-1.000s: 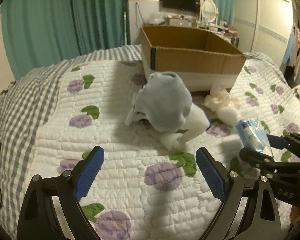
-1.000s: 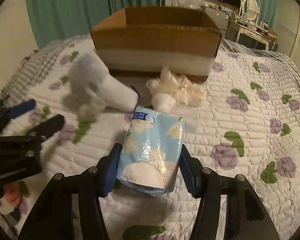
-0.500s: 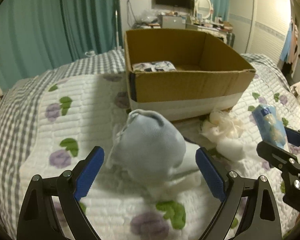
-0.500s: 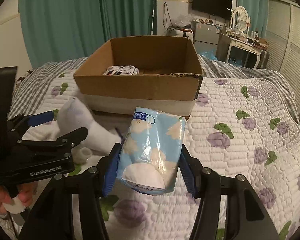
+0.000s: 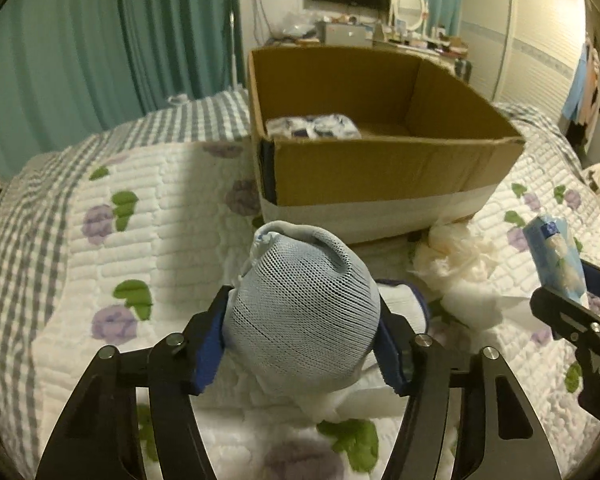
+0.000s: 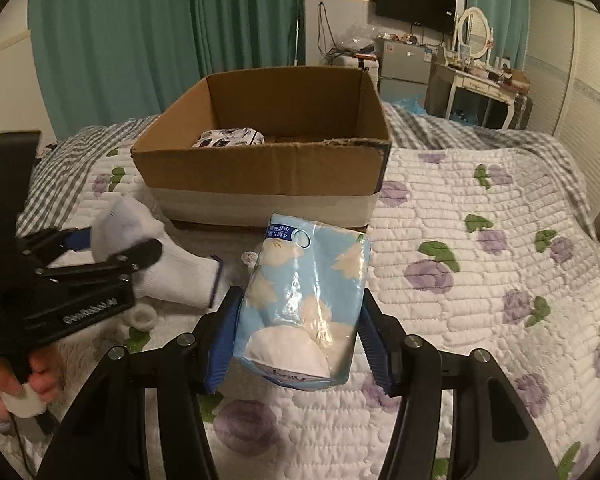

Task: Organize soft objects
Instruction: 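Drop the blue tissue pack and grey plush into the box with both grippers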

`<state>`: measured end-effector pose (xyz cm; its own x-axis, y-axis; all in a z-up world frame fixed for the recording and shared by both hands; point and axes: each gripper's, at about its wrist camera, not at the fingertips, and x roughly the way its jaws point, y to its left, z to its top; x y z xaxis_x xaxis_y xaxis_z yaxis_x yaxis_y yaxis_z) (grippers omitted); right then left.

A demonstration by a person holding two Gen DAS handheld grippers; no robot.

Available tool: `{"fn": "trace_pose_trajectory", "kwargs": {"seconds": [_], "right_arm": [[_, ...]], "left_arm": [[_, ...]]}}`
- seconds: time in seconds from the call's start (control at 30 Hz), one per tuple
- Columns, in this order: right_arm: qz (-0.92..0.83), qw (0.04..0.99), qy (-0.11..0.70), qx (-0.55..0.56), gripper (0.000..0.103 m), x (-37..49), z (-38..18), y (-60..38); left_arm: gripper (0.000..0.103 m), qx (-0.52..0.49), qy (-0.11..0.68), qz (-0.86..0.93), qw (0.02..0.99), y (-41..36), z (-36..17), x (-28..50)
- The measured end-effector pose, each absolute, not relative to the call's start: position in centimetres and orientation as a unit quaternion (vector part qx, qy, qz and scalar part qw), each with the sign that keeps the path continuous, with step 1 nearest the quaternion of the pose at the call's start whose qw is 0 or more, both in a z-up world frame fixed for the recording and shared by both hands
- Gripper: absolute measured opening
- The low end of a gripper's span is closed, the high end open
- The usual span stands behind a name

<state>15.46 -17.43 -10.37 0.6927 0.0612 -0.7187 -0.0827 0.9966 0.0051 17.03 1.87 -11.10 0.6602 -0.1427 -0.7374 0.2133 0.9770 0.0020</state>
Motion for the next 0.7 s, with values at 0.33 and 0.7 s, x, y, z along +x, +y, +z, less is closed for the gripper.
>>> {"fn": "trace_pose_trajectory", "kwargs": {"seconds": [0.33, 0.7], "right_arm": [[0.034, 0.942, 0.333, -0.022, 0.056, 12.9, -4.0, -17.5], [0.058, 0.962, 0.259, -0.059, 0.056, 18.6, 5.3, -17.5]], "left_arm": [[0.062, 0.052, 0.328, -0.102, 0.938, 3.5, -2.5, 12.9], [0.062, 0.076, 0.262, -0.091, 0.958, 1.9, 4.1, 16.6]]}}
